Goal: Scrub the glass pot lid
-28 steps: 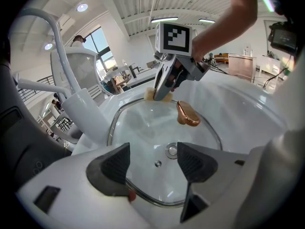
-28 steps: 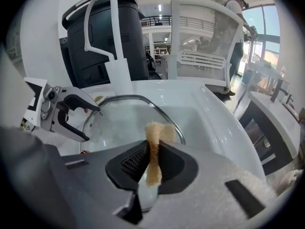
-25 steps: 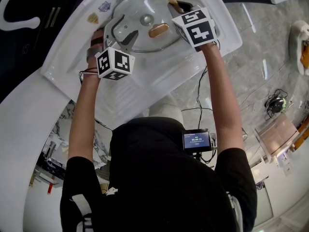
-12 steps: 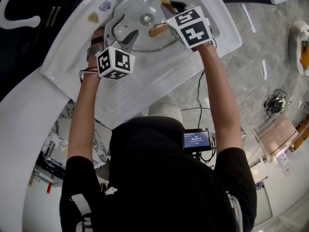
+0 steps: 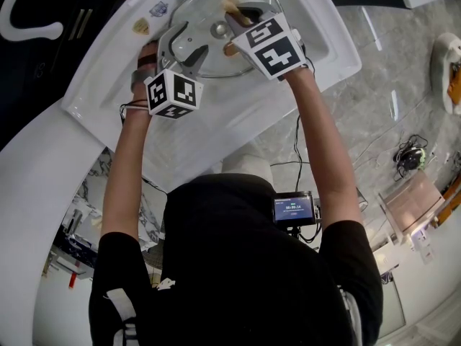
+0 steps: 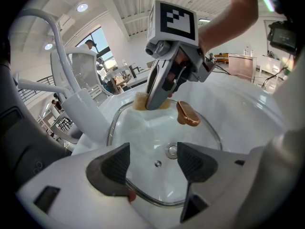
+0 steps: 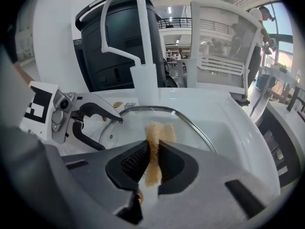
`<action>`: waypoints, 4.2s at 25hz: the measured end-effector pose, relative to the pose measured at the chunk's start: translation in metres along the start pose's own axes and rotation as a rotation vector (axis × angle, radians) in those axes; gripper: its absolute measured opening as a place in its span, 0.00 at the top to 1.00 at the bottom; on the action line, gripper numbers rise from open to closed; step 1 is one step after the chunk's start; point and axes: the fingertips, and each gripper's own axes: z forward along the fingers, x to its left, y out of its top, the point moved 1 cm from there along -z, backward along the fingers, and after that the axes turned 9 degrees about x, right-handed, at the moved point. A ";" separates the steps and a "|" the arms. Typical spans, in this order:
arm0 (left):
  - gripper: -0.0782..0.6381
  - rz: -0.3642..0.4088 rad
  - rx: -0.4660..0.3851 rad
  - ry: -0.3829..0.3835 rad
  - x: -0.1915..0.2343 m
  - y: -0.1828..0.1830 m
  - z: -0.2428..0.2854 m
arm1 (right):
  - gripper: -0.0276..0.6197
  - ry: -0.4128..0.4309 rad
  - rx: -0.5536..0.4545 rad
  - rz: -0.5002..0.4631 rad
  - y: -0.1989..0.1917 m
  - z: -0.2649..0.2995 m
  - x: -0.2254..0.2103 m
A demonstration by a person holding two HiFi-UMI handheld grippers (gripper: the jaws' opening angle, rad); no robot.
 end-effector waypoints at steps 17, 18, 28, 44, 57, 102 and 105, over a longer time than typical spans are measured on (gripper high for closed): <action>0.48 0.000 0.000 0.002 0.000 0.001 -0.001 | 0.91 0.064 0.006 -0.065 0.003 0.006 0.031; 0.48 0.000 0.000 0.002 0.000 0.001 -0.001 | 0.91 0.069 0.007 -0.067 0.003 0.006 0.032; 0.48 -0.002 -0.001 0.003 0.000 0.001 -0.001 | 0.91 0.093 0.021 -0.096 0.002 0.009 0.042; 0.48 -0.001 -0.004 0.003 0.000 0.001 -0.001 | 0.91 0.071 0.011 -0.076 0.001 0.004 0.028; 0.48 -0.002 -0.003 0.004 0.001 0.001 0.000 | 0.91 0.031 0.010 -0.010 -0.008 -0.002 -0.001; 0.48 -0.003 -0.005 0.005 0.001 0.001 -0.001 | 0.91 -0.072 0.135 0.209 -0.092 -0.010 -0.053; 0.48 -0.003 -0.006 0.005 0.001 0.002 -0.001 | 0.91 -0.072 0.135 0.213 -0.093 -0.010 -0.053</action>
